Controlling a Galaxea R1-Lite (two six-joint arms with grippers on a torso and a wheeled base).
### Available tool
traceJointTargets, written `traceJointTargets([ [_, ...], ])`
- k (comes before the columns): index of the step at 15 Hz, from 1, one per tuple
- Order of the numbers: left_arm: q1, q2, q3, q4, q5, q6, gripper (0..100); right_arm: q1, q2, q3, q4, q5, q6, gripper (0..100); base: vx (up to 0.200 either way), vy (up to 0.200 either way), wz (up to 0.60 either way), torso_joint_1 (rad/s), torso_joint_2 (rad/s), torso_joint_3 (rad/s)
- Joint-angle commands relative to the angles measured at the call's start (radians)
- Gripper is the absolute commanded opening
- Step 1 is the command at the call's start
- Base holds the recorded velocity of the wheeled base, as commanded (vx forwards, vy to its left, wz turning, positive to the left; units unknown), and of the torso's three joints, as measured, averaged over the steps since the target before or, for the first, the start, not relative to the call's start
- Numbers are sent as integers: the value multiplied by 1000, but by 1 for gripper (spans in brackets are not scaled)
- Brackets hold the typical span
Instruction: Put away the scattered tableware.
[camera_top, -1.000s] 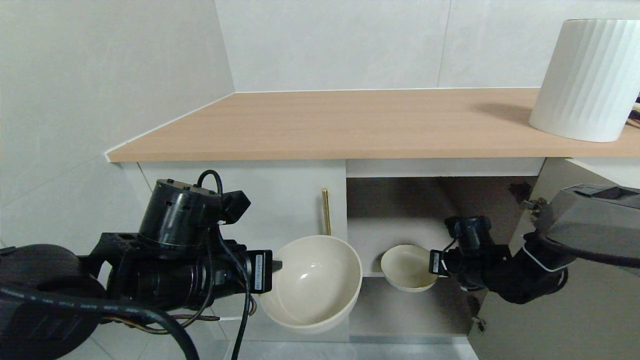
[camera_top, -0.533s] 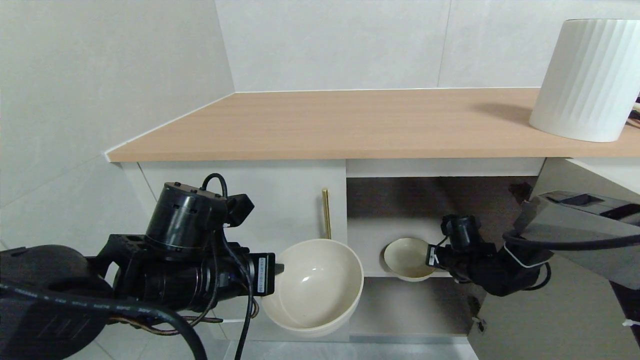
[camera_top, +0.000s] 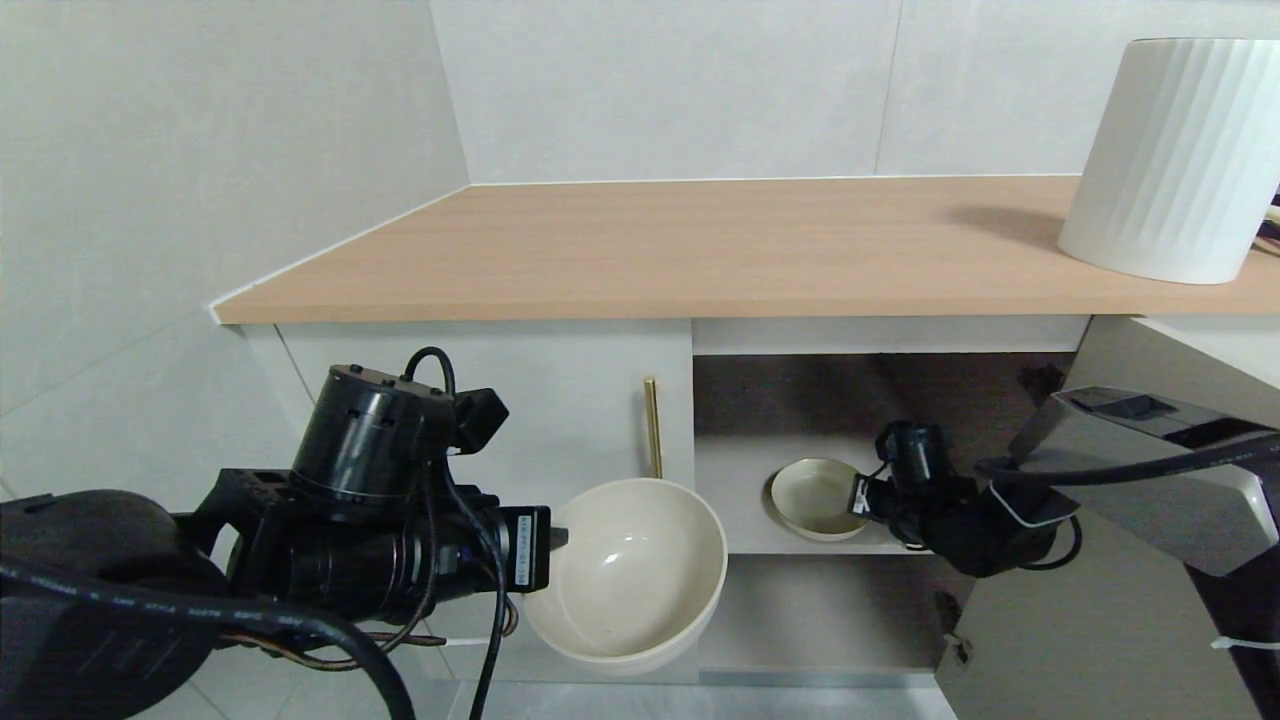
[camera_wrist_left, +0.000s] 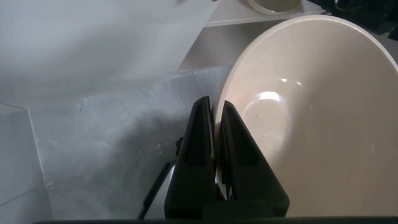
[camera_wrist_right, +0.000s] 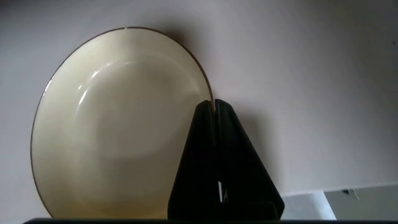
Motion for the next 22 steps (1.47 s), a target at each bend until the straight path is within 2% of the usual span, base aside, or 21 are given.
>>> traceJointTargets([
  [1,0,2,0,-1,0,-1,0,-3,12,-14,0,-1,2,0,0,0,0,0,0,0],
  [8,0,1,0,-1,0,-1,0,-4,17,-25,-1,-20,10,0,0,0,0,0,0,0],
  [9,0,1,0,-1,0,-1,0,-4,15,-25,-3,-20,12,100,0,0,0,0,0,0],
  [14,0,1,-2,-1,2,1,0,-3,-26,-5,-1,-20,44,100,0,0,0,0,0,0],
  [17,-37,30,-20,-4,8,-1,0,28,-212,151,5,6,41,100,0,0,0,0,0,0],
  [19,-68,53,-25,-4,8,2,0,76,-357,248,16,72,33,100,0,0,0,0,0,0],
  [21,-86,94,-23,-2,20,48,0,123,-471,313,65,102,-10,100,0,0,0,0,0,0],
  [22,-112,117,-23,2,51,65,0,149,-528,329,118,111,-28,100,0,0,0,0,0,0],
])
